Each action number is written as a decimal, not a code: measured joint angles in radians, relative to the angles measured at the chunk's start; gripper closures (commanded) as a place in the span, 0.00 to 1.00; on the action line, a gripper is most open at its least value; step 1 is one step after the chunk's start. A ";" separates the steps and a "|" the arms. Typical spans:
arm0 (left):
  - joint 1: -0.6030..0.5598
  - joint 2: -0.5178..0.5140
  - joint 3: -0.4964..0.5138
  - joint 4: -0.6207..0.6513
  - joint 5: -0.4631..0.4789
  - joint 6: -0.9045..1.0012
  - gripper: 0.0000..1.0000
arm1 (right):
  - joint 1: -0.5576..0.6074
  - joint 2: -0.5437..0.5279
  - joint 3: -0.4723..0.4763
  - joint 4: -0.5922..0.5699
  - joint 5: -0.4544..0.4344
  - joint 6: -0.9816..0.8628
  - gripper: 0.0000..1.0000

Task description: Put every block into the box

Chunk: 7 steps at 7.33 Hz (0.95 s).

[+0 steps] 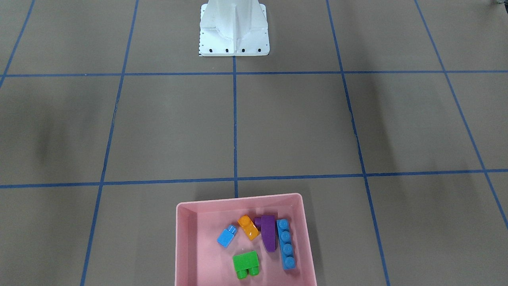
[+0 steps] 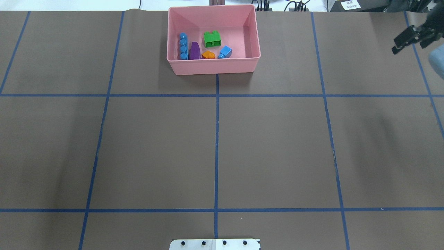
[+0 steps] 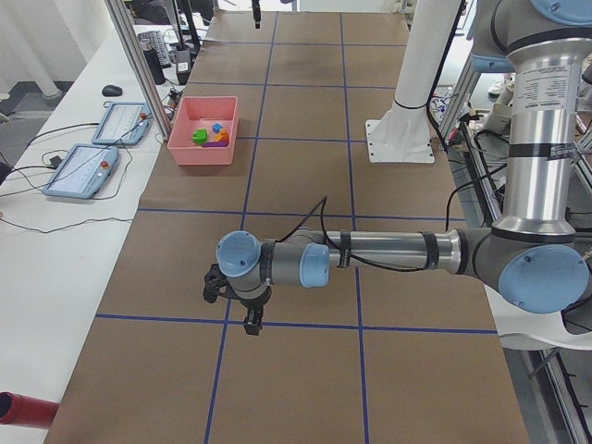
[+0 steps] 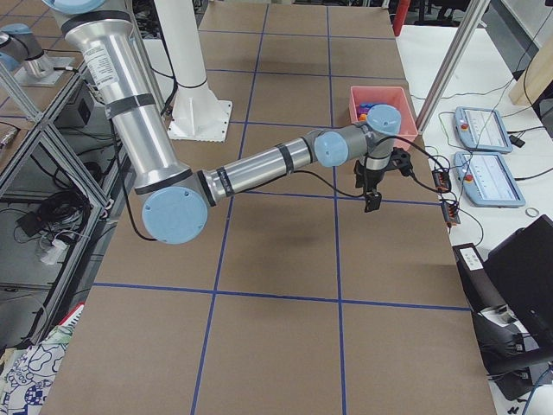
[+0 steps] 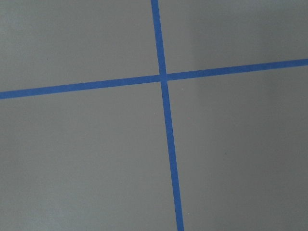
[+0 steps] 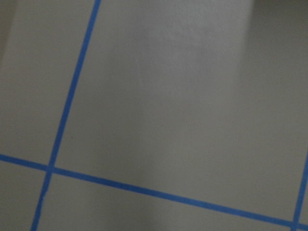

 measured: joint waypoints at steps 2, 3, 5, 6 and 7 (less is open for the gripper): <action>-0.019 -0.010 -0.023 0.039 0.019 0.045 0.00 | 0.053 -0.197 0.115 0.000 0.004 -0.076 0.00; -0.033 -0.015 -0.051 0.056 0.024 0.069 0.00 | 0.092 -0.291 0.154 0.004 0.005 -0.126 0.00; -0.046 -0.018 -0.075 0.074 0.020 0.087 0.00 | 0.170 -0.440 0.189 0.010 0.006 -0.261 0.00; -0.048 -0.016 -0.078 0.077 0.016 0.087 0.00 | 0.196 -0.482 0.194 0.012 0.007 -0.299 0.00; -0.052 -0.011 -0.078 0.075 0.016 0.089 0.00 | 0.209 -0.506 0.196 0.012 0.013 -0.313 0.00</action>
